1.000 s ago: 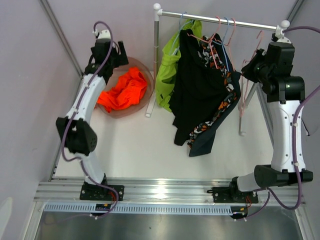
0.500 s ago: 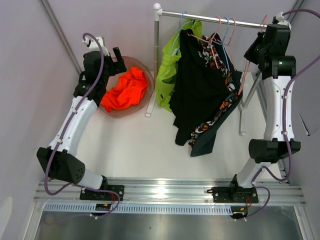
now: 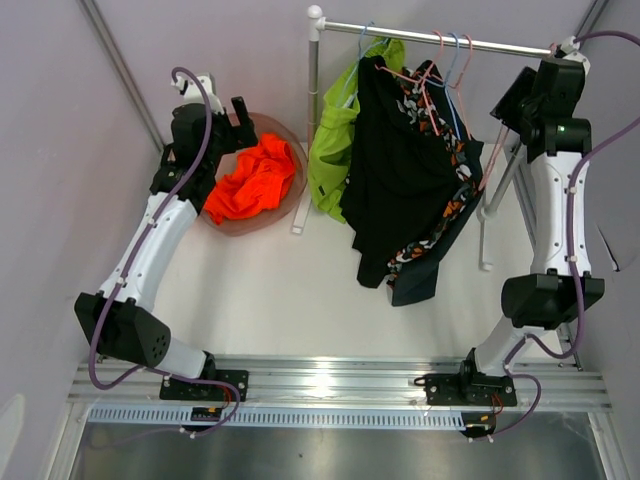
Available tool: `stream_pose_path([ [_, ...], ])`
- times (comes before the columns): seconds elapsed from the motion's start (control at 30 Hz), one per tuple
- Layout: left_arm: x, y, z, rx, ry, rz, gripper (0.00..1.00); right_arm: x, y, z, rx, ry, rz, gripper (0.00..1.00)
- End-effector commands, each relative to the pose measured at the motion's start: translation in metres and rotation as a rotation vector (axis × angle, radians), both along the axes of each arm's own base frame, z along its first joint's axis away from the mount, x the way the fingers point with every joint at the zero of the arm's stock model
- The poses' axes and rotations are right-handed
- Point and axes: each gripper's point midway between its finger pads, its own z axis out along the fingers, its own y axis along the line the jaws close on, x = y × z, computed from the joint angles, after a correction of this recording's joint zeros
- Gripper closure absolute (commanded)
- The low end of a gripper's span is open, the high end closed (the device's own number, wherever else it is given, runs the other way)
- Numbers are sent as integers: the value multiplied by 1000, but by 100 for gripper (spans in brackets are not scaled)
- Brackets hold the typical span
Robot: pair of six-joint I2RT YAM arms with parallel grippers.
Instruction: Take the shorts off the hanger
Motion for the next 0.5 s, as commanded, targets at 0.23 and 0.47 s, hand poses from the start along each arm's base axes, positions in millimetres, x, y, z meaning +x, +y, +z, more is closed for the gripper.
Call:
stream_pose_path([
  [0.23, -9, -19, 18, 10, -61, -53, 1, -71, -20, 45, -95, -64, -110, 1],
  [0.47, -12, -20, 24, 16, -73, -57, 1, -112, -15, 91, -79, -180, -110, 1],
])
